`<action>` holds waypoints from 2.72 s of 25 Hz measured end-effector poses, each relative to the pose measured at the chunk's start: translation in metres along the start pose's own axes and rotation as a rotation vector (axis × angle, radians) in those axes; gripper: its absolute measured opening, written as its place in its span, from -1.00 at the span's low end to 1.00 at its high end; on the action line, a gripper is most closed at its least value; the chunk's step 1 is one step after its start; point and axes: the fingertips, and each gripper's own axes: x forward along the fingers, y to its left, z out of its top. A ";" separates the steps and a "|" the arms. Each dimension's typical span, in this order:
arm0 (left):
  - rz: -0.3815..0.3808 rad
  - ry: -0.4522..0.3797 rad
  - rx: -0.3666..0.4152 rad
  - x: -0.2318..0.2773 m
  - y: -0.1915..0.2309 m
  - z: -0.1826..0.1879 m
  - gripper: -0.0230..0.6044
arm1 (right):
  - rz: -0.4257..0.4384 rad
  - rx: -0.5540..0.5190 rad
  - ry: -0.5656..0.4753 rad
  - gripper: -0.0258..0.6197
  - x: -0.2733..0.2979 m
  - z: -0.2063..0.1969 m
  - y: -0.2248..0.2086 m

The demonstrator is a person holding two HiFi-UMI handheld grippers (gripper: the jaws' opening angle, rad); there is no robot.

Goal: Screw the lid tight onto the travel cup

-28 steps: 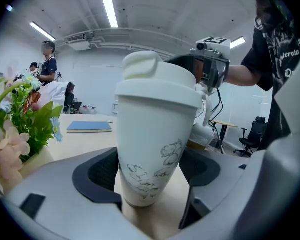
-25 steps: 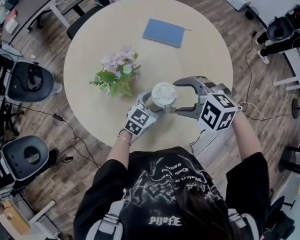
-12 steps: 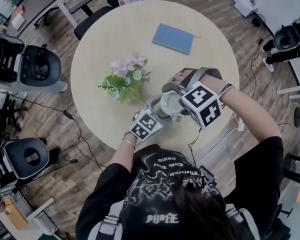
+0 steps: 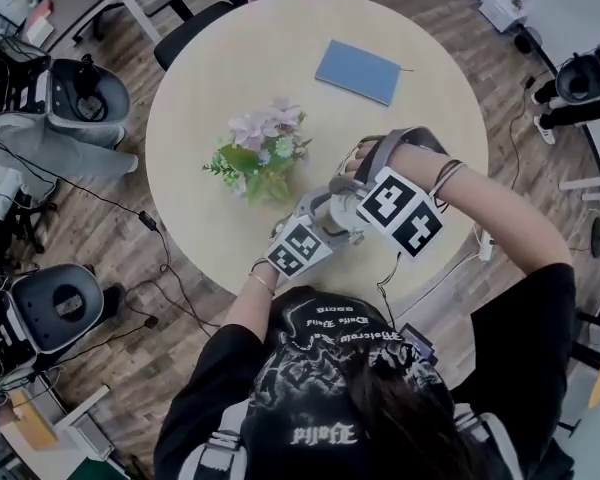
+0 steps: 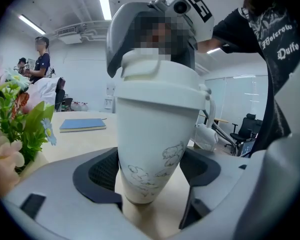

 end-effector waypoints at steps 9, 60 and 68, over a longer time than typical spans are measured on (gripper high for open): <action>0.015 -0.011 -0.010 0.000 0.001 -0.002 0.32 | -0.084 0.394 -0.104 0.34 0.002 -0.002 -0.006; 0.092 -0.037 -0.056 -0.003 0.002 -0.006 0.32 | -0.331 0.797 -0.320 0.61 -0.042 0.009 -0.007; 0.161 0.032 -0.045 0.000 0.005 -0.023 0.26 | -0.170 0.251 -0.091 0.61 -0.020 0.005 -0.003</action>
